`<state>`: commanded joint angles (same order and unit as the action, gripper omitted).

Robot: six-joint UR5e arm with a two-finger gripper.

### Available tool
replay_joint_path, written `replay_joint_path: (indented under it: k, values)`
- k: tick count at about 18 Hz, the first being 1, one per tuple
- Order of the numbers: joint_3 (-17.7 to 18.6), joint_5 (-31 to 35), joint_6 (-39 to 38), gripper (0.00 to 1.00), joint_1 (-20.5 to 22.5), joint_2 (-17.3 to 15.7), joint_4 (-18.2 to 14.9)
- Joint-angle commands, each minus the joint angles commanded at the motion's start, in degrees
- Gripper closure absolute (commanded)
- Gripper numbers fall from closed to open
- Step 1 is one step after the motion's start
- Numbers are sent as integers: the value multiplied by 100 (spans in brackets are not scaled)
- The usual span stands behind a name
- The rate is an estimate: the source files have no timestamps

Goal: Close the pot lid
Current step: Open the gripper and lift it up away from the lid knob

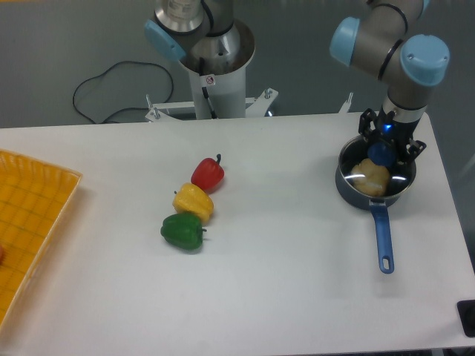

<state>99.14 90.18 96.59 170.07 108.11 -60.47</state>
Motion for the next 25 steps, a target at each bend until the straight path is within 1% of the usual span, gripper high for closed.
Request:
replay_joint_path:
  k: [2,3,6,10,15,16,18,21,22,23,24,25]
  values:
    - [0,0,0,26,0,0,0]
    - [0,0,0,21,0,0,0]
    - [0,0,9,0,26,0,-9]
    - [-9,9,17,0,53,-53,-17]
    - [0,35,18,0,131,-412,-140]
    - [0,44,18,0,149,-491,-245]
    - [-9,53,9,0,184,-676,-613]
    - [-96,61,8,0,263,-896,-834]
    - [-210,35,17,0,316,-949,-1035]
    - [-367,18,26,0,334,-958,-1359]
    - [-500,18,26,0,325,-967,-1606]
    - [-623,18,44,0,325,-967,-1704]
